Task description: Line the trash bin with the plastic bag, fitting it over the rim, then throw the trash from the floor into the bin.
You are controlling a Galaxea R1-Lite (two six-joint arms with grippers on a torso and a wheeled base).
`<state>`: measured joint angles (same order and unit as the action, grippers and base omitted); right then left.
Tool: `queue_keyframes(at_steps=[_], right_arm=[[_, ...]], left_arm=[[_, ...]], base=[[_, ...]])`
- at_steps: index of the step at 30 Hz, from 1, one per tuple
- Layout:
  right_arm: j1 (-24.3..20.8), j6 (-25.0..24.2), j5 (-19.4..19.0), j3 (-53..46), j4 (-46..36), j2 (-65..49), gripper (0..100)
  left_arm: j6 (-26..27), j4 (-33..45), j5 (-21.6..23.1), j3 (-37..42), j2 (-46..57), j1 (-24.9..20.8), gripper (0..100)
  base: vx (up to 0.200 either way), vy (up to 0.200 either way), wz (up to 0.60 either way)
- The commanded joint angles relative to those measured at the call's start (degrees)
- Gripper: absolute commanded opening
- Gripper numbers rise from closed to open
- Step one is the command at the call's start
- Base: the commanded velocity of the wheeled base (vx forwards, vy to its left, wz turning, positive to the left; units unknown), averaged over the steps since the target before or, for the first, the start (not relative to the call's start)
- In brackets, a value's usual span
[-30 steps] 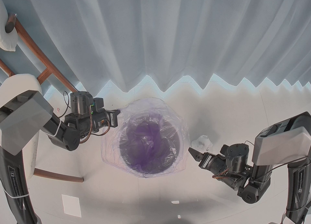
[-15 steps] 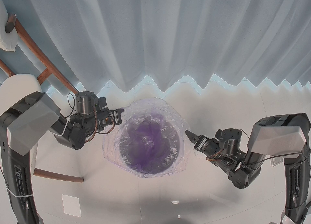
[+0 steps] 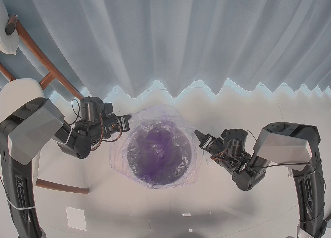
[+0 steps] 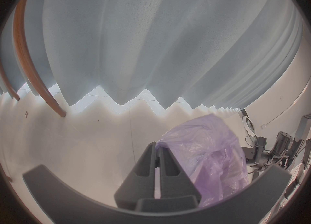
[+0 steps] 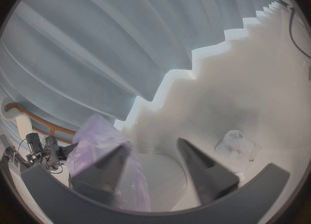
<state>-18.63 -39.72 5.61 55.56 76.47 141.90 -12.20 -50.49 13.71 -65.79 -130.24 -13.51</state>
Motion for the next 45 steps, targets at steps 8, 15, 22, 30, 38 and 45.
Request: queue_keyframes(at_steps=[8, 15, 22, 30, 38, 45], right_arm=[[1.22, -0.27, 0.02, 1.56, -0.09, 2.33, 0], [1.4, -0.27, 0.02, 2.71, -0.09, 4.44, 0], [1.4, -0.19, 0.11, 2.79, -0.18, 6.81, 0], [1.58, -2.03, 0.19, 3.23, 0.26, 8.92, 0], [1.58, -5.63, 0.19, 3.23, 0.17, 10.06, 0], [1.58, -5.55, 0.37, 4.64, -0.01, 11.21, 0]], left_arm=[[-0.1, -0.04, 0.52, -0.21, -0.71, 0.5, 0], [-3.53, -0.04, 0.17, -2.06, -3.7, 1.11, 0], [-6.34, -0.13, -0.27, -2.59, -8.1, 2.08, 0], [-18.12, -0.04, -0.88, -4.78, -10.47, 2.35, 0], [-26.12, -0.22, -0.97, -5.49, -12.23, 3.4, 0], [-28.93, -0.22, -4.31, -8.12, -15.92, 4.45, 0]], base=[[0.0, 0.0, 0.0], [0.0, 0.0, 0.0], [0.0, 0.0, 0.0], [0.0, 0.0, 0.0], [0.0, 0.0, 0.0], [0.0, 0.0, 0.0]])
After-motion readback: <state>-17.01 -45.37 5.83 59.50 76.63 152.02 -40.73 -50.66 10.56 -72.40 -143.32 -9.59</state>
